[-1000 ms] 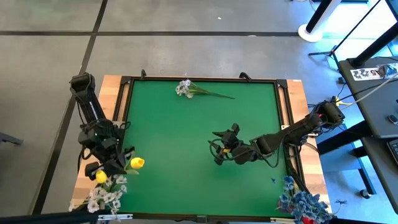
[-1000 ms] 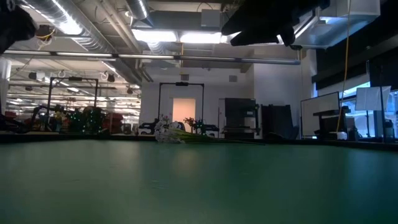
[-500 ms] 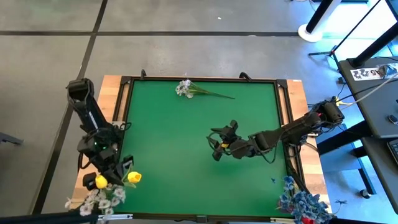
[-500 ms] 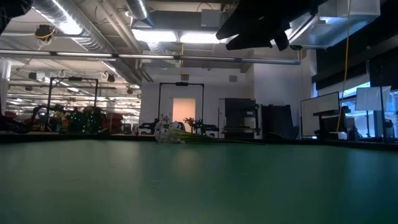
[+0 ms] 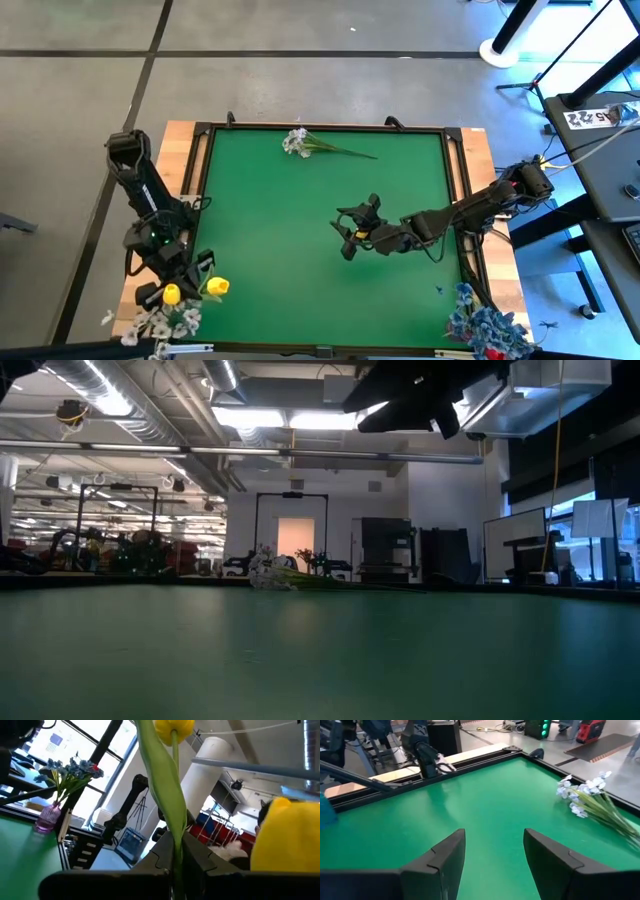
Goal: Sort flowers into vase by color
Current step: Put the yellow flower into the blue vase
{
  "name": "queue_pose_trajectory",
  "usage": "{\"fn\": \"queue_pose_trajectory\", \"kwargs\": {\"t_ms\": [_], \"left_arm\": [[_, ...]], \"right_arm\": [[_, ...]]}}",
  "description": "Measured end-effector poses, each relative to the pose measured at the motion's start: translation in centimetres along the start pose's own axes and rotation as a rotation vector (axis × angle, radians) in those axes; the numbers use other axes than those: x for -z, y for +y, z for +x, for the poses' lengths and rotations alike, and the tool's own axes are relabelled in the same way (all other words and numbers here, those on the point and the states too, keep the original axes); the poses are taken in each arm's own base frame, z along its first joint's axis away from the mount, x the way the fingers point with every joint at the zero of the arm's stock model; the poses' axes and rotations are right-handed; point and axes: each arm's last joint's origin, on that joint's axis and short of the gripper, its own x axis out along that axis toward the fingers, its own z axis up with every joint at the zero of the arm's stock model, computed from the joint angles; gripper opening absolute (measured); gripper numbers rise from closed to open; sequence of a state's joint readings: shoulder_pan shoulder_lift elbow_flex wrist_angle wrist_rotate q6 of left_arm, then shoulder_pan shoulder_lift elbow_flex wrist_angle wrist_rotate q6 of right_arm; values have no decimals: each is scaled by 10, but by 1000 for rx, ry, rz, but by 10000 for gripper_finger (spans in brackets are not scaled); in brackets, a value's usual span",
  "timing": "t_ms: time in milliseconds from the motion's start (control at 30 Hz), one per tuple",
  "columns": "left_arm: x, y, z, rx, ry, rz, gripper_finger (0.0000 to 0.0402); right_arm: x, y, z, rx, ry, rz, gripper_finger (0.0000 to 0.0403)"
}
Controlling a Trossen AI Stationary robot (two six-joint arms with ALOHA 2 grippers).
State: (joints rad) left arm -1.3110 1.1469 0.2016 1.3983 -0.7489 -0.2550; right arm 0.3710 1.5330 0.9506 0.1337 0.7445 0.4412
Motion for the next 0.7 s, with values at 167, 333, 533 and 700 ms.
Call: {"fn": "queue_pose_trajectory", "kwargs": {"t_ms": [167,333,533,700], "left_arm": [[8,-3,-5,-19,45,22,14],[14,-10,-13,-70,66,39,14],[18,-21,-26,-17,117,38,14],[20,-26,-34,-8,143,3,18]], "right_arm": [[0,1,0,-28,13,0,200],[0,1,0,-28,13,-1,200],[1,1,0,-28,14,-1,200],[0,-1,1,-23,13,-3,200]]}}
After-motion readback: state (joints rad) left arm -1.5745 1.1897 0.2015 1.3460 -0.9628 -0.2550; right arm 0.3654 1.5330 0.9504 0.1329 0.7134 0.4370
